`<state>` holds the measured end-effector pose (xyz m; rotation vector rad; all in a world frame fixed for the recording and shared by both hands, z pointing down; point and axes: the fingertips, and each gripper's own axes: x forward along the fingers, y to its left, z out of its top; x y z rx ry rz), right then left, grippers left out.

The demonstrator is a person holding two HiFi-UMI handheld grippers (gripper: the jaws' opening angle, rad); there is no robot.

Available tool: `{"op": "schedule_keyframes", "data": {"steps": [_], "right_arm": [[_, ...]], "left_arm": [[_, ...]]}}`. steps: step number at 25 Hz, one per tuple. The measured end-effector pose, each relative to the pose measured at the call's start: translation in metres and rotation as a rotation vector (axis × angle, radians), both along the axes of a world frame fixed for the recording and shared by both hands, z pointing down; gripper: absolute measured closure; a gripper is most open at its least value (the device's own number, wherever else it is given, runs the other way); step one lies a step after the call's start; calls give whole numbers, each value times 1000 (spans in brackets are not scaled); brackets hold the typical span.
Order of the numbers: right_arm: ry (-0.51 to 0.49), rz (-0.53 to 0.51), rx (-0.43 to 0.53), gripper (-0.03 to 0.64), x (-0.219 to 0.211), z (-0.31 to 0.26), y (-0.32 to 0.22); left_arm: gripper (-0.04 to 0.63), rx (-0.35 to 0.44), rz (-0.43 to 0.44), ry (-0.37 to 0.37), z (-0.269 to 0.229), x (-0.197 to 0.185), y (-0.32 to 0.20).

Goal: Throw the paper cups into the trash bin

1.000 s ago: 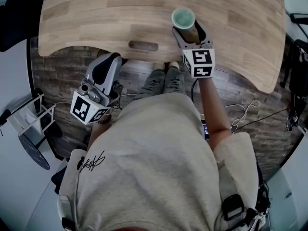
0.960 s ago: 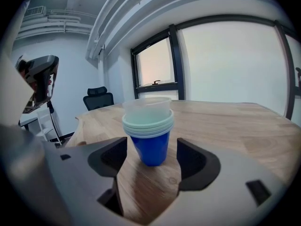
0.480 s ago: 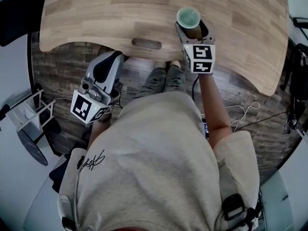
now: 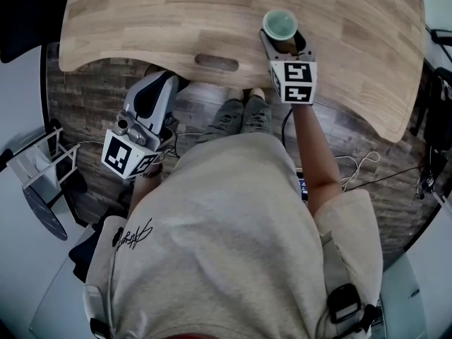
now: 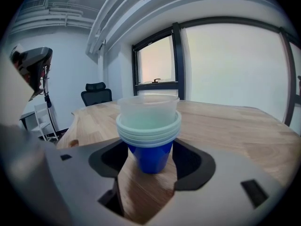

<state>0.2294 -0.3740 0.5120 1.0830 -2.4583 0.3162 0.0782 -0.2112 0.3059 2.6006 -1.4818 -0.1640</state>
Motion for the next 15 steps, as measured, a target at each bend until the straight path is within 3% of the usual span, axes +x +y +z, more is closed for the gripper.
{"op": "schedule_keyframes", "data": {"steps": [15], "right_arm": [[-10,-36,39,327,-5,-6,1]], "left_arm": [[592,15,-23,2,-5,2,-4]]}}
